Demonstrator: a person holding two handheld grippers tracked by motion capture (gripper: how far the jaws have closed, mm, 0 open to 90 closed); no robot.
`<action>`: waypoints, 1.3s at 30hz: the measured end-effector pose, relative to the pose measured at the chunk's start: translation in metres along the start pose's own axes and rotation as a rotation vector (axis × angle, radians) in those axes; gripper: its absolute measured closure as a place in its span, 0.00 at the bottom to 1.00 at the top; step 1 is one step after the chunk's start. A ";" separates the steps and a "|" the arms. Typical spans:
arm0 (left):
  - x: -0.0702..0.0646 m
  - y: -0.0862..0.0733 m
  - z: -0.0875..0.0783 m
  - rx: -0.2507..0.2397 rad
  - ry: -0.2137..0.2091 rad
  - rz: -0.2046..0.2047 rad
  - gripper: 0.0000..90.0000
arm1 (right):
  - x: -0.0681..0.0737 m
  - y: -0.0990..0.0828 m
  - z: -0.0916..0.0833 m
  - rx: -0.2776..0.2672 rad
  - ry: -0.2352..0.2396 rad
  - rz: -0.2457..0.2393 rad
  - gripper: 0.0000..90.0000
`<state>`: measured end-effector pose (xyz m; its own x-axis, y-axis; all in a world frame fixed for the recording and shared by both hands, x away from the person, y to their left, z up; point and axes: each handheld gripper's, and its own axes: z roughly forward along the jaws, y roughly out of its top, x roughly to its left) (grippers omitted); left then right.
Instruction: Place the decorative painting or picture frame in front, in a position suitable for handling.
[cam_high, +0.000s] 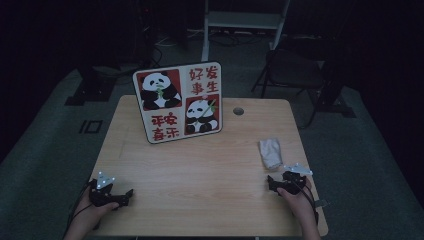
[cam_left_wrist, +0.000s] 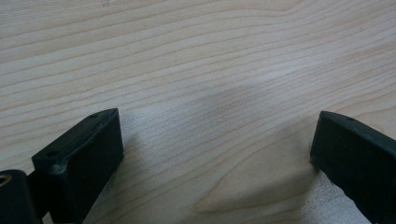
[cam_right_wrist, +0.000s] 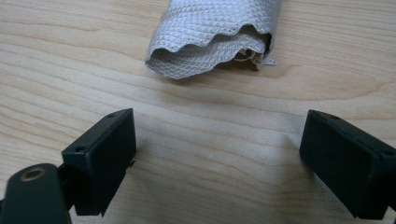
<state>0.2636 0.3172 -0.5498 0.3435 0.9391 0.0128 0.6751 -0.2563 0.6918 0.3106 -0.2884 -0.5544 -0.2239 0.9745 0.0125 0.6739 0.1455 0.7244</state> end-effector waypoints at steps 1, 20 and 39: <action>0.000 0.000 0.000 0.000 -0.002 0.002 0.03 | 0.000 0.000 0.000 0.000 0.000 0.000 0.11; -0.001 0.001 0.000 -0.013 -0.062 0.028 0.04 | 0.000 0.000 0.000 0.000 0.000 0.001 0.11; 0.012 0.032 0.017 -0.079 -0.041 0.053 0.04 | 0.000 0.000 0.000 0.000 -0.001 0.003 0.11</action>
<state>0.3011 0.3164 -0.5398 0.4047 0.9142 0.0224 0.6022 -0.2849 0.7458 0.3107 -0.2882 -0.5543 -0.2212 0.9751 0.0143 0.6748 0.1425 0.7242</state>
